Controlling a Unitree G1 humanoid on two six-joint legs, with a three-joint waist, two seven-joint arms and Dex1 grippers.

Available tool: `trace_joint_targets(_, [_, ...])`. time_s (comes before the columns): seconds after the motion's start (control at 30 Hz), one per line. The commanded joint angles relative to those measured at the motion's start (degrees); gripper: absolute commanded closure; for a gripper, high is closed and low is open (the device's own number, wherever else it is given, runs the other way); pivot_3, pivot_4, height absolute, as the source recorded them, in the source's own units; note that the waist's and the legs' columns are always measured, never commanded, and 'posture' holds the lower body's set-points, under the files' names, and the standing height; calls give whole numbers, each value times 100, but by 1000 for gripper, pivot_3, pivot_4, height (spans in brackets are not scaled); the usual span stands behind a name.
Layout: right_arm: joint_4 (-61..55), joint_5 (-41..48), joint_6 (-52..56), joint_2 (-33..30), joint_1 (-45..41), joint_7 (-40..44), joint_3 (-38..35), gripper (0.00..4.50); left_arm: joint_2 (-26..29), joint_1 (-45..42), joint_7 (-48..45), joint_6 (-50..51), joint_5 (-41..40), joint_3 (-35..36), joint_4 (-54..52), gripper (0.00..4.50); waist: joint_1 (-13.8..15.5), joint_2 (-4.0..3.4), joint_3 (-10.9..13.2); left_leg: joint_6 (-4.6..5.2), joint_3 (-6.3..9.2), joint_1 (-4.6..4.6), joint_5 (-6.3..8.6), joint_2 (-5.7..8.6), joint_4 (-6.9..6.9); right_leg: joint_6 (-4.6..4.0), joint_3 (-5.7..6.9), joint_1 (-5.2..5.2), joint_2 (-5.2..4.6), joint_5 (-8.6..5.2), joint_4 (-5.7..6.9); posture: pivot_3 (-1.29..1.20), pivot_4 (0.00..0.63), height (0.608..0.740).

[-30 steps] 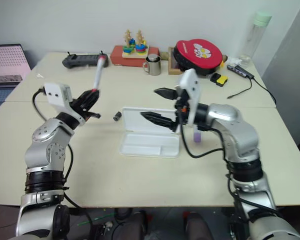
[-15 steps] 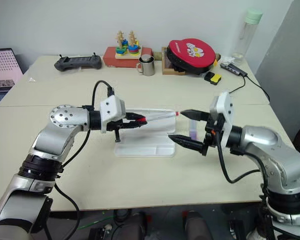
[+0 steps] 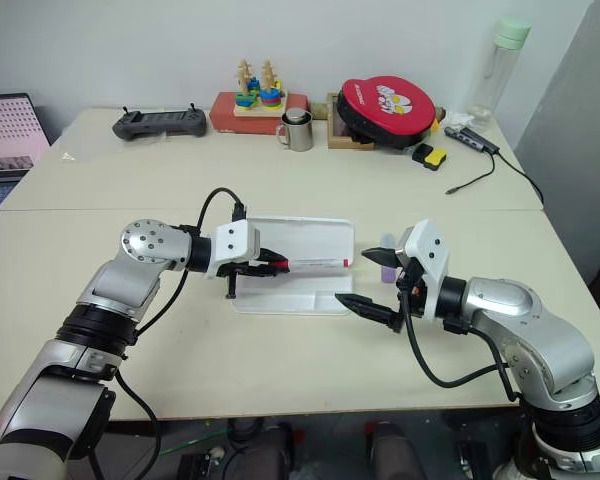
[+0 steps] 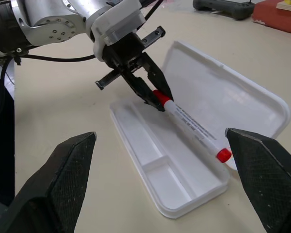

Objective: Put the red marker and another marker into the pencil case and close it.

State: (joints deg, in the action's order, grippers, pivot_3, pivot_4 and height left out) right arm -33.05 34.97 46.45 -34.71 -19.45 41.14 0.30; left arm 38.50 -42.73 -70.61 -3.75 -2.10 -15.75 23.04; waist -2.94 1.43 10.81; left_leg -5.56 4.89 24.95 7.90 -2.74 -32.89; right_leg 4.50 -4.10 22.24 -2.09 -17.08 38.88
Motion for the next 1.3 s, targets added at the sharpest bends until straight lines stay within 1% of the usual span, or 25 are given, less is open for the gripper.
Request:
trace_joint_targets(0.03, [-75,-2,-160,-11,-51,-28,-25,0,72,-43,-25,-108,199,-13,-4,4153,0,0,0,0,0,0,0,0,0,0,0,0,0,0,0,0,150,740])
trace_joint_targets(0.23, [-30,-23,-212,-34,-14,-32,19,0,95,-3,0,-174,445,-49,104,4153,0,0,0,0,0,0,0,0,0,0,0,0,0,0,0,0,150,740])
trace_joint_targets(0.3, [-28,-38,-232,-33,-6,-35,51,0,62,-3,-14,-168,421,1,103,3453,0,0,0,0,0,0,0,0,0,0,0,0,0,0,1,0,150,740])
trace_joint_targets(0.33, [-23,-35,-235,-22,-13,-49,48,0,45,-5,-21,-170,408,25,104,3373,-1,0,0,0,0,0,0,0,0,0,1,0,0,0,1,0,150,740])
trace_joint_targets(0.43, [65,-91,-231,9,-72,-120,58,0,-45,-21,-39,-167,311,90,103,2681,0,0,0,0,0,0,0,0,0,0,0,-1,0,0,1,0,150,740])
trace_joint_targets(0.57, [154,-206,-239,15,-62,-212,123,0,-116,-3,-48,-78,249,121,64,1907,1,0,0,0,1,0,0,0,-1,0,1,-1,0,0,2,0,150,740])
trace_joint_targets(0.63, [330,-408,-198,69,-99,-441,144,0,-264,7,-91,166,-93,286,-101,1570,2,0,0,0,1,0,0,0,-1,0,1,-1,1,0,3,0,150,740])
trace_joint_targets(0.67, [499,-598,-172,84,-127,-628,176,0,-367,10,-100,366,-344,401,-255,1322,1,0,0,0,1,0,0,0,-1,0,1,-1,1,0,3,0,150,740])
trace_joint_targets(0.7, [670,-803,-185,121,-145,-829,207,0,-487,24,-101,630,-625,523,-446,1110,0,0,0,0,1,0,0,0,-3,0,1,-2,1,0,4,0,150,740])
trace_joint_targets(0.73, [793,-1001,-139,138,-144,-1020,271,0,-623,51,-64,948,-928,657,-660,989,0,0,0,0,1,0,0,0,-5,1,0,-2,0,1,4,0,150,740])
trace_joint_targets(0.77, [864,-1125,-115,149,-142,-1130,318,0,-709,75,-35,1173,-1111,744,-811,742,6,0,0,0,1,1,0,0,-6,3,0,-2,0,2,4,0,150,740])
trace_joint_targets(0.83, [1187,-1431,97,416,-276,-1730,301,0,-888,158,63,1649,-1494,925,-1166,356,13,0,0,0,2,1,0,0,-9,2,1,-4,0,2,6,0,150,740])
trace_joint_targets(0.87, [1344,-1642,134,483,-326,-1955,363,0,-933,206,105,1798,-1580,947,-1306,67,4,0,0,0,2,-1,-1,0,-8,2,0,-4,1,2,7,0,150,740])
trace_joint_targets(0.93, [1614,-1925,340,715,-386,-2390,388,0,-1042,294,217,2138,-1780,996,-1553,20,-20,0,0,0,3,-3,-1,0,-8,1,-1,-3,1,2,11,0,150,740])
trace_joint_targets(1.0, [1775,-2002,544,1018,-448,-2738,206,0,-1083,336,315,2251,-1797,997,-1666,20,-32,0,0,0,3,-6,-1,0,-8,1,-1,-6,2,3,11,0,150,740])
trace_joint_targets(1.03, [1796,-2069,520,1069,-443,-2764,268,0,-1104,358,352,2284,-1790,986,-1708,20,-36,-1,0,1,4,-7,-1,0,-7,1,0,-5,2,3,12,0,150,740])
trace_joint_targets(1.17, [1911,-2130,597,1728,-455,-3156,234,0,-1237,432,568,2369,-1812,968,-1839,20,-30,-1,0,1,4,-7,-1,0,-6,-1,-1,-5,3,4,11,0,150,740])
trace_joint_targets(1.3, [2058,-2256,606,1986,-551,-3332,256,0,-1235,457,692,2351,-1731,948,-1920,20,-28,-1,0,1,4,-6,-1,0,-7,-1,-1,-6,3,4,11,0,150,740])
